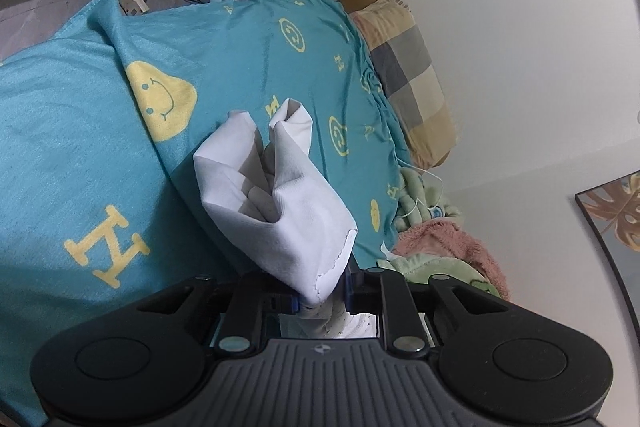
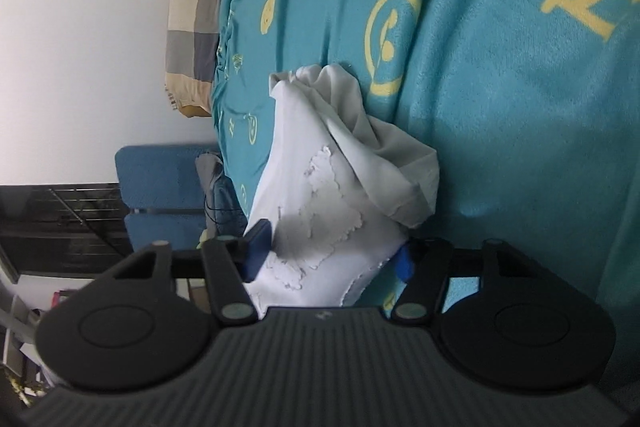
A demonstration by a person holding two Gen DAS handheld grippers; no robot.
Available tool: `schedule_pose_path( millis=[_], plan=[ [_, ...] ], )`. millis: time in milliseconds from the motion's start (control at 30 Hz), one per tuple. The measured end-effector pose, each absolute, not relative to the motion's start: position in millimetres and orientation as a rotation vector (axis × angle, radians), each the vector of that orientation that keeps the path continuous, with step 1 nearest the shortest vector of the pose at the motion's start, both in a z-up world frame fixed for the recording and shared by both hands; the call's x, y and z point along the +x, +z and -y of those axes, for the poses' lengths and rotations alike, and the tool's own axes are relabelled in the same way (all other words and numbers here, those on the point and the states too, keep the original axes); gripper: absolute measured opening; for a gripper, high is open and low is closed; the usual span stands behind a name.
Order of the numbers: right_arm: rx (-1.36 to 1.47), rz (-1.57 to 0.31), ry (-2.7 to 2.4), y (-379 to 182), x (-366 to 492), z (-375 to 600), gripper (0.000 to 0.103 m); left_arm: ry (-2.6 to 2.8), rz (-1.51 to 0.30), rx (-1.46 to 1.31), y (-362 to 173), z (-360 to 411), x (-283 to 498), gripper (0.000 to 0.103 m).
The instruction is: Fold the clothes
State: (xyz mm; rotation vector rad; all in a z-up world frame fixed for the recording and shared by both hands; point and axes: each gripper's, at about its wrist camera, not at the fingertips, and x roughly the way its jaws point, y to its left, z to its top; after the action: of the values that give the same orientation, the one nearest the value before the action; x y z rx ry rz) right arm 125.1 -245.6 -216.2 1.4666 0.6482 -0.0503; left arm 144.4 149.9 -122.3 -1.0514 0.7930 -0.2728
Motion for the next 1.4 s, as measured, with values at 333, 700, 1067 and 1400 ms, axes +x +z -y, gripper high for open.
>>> schedule_pose_path(
  millis=[333,700,1067,1400],
  plan=[
    [1.342,-0.622,-0.004,-171.7,93.9,265.6,0.022,-0.333,-0.836,-0.949,-87.9,-147.6,116.9,0.020],
    [1.331,-0.473,0.009,-61.0,96.6,361.7,0.022,-0.487,-0.895,-0.927,8.4,-50.8,165.1,0.020],
    [1.049,-0.210,0.004,107.9,156.7,549.6,0.022,-0.791,-0.784,-0.950,122.7,169.3,281.0,0.020],
    [0.865,-0.122,-0.185,99.3,116.0,645.7,0.022,-0.939,-0.841,-0.826,66.1,312.5,279.3,0.022]
  ],
)
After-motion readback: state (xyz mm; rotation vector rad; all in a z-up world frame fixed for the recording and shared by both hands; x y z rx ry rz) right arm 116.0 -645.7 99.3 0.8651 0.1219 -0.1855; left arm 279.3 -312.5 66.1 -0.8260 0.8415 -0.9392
